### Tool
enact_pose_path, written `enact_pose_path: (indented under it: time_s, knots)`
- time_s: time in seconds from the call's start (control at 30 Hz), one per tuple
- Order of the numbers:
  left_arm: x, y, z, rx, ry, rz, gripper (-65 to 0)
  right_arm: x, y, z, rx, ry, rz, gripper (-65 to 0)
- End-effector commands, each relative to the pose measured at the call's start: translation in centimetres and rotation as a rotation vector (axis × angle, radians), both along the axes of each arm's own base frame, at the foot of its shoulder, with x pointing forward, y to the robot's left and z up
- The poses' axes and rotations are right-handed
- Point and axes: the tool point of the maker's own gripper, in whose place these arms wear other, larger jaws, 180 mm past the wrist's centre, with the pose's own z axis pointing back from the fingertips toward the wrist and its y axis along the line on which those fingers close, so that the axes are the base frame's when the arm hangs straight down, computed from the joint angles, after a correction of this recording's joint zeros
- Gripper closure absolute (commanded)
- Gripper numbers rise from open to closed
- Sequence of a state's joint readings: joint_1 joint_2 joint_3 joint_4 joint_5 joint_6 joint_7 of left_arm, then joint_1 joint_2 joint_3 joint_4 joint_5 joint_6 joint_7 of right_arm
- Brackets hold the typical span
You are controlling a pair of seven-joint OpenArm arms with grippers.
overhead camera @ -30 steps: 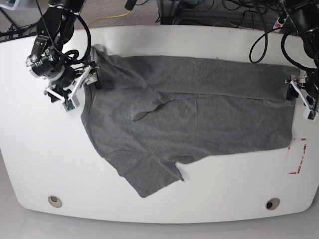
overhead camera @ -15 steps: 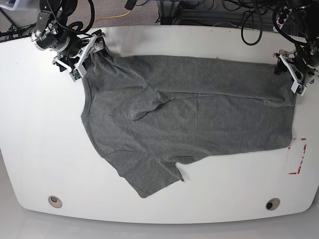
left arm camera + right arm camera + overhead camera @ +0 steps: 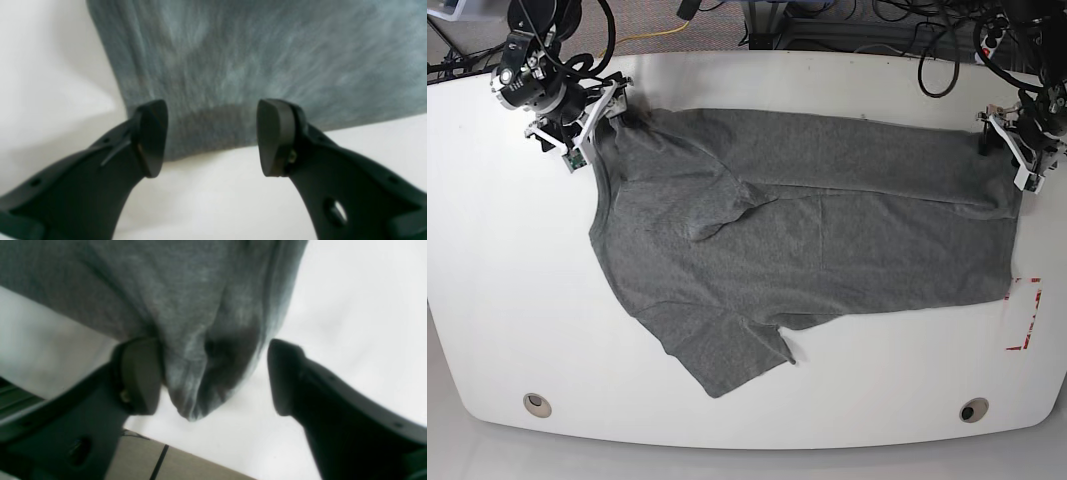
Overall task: Fold the T-shirt properly
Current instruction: 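Pull the held shirt edges apart and toward the robot base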
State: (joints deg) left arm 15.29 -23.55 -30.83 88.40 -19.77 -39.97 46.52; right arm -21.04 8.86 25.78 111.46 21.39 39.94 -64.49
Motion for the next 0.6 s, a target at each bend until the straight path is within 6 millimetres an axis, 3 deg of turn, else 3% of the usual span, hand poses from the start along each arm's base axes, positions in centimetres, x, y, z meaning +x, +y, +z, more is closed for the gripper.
enact_pose_path:
  time_s: [0.0,0.2,0.3,0.57]
  knots:
    - [1.5,0.1,2.6,0.031,-0.062,-0.029,-39.0,0.6,0.0,0.7,0.006,-0.035,0.006,-38.8]
    - [1.1,0.4,2.0,0.038,-0.026,-0.019,-39.0,0.4,0.1,0.7,0.007,-0.031,0.008,-29.8]
    - [2.0,1.0,1.4,0.011,-0.021,0.014,-39.0,0.4,0.1,0.6,0.009,-0.030,0.007,-29.3]
    - [1.6,3.9,-1.1,-0.045,0.034,0.102,-39.0,0.4,0.1,0.6,0.006,-0.028,0.008,-29.3]
